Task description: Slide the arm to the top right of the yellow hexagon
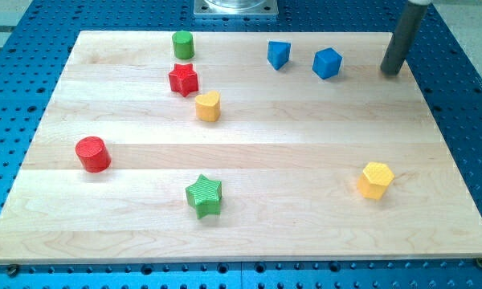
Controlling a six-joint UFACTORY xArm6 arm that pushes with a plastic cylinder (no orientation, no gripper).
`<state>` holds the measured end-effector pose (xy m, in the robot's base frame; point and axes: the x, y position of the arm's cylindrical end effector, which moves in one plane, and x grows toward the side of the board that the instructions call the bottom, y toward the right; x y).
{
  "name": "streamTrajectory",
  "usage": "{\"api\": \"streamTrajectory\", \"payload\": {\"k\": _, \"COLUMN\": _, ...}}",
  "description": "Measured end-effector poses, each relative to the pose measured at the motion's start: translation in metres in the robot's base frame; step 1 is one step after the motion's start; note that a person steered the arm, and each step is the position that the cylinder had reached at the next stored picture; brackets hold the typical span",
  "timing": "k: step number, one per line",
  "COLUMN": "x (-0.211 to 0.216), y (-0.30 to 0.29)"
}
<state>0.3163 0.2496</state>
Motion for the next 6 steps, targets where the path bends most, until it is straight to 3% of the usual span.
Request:
{"api": "streamTrajectory", "payload": {"k": 2, "x": 0.012, "y": -0.008}}
{"api": "streamTrajectory", "payload": {"k": 4, "x": 0.078, "y": -0.030}}
{"api": "streamTrajectory", "payload": {"k": 6, "x": 0.100, "y": -0.021}}
